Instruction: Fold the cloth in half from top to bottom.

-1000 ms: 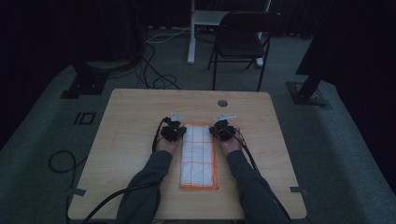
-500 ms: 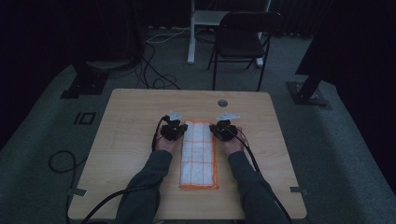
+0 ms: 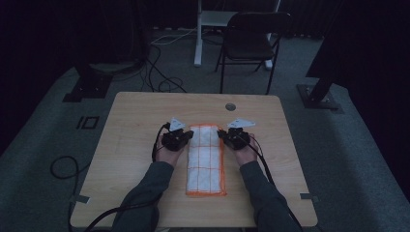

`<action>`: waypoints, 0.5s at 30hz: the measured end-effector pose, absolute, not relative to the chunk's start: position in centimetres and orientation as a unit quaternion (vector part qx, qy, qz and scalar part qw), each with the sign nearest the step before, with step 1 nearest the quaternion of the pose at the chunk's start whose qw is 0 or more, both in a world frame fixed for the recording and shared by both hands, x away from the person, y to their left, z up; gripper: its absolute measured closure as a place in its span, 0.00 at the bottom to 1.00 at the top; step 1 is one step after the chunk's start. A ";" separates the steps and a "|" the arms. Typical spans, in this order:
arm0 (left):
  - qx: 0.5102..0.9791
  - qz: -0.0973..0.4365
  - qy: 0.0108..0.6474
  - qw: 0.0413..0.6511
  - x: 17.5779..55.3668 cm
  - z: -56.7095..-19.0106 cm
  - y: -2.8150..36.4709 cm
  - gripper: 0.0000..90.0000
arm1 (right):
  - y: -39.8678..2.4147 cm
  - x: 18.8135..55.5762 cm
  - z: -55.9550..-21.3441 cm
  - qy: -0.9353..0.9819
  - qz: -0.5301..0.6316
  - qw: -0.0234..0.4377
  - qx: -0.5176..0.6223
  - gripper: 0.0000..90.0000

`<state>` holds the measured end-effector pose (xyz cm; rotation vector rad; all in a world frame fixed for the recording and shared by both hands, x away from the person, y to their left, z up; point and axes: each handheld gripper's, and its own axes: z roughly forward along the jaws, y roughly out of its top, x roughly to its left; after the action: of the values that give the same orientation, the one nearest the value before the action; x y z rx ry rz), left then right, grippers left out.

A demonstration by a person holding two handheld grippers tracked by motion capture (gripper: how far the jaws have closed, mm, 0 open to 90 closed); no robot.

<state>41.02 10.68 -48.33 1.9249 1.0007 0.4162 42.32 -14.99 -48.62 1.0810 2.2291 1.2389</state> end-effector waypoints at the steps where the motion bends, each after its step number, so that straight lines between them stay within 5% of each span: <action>1: 0.778 0.167 0.403 0.453 40.7 -48.2 10.8 1.00 | -15.0 42.0 -48.4 0.790 0.443 0.184 0.382 0.96; 15: 0.779 0.144 0.398 0.463 36.2 -49.0 12.3 1.00 | -15.6 37.1 -48.3 0.802 0.453 0.164 0.353 0.96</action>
<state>36.18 12.33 -48.96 1.9162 0.9774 0.3535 37.14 -15.56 -48.25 1.0055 2.2866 1.2911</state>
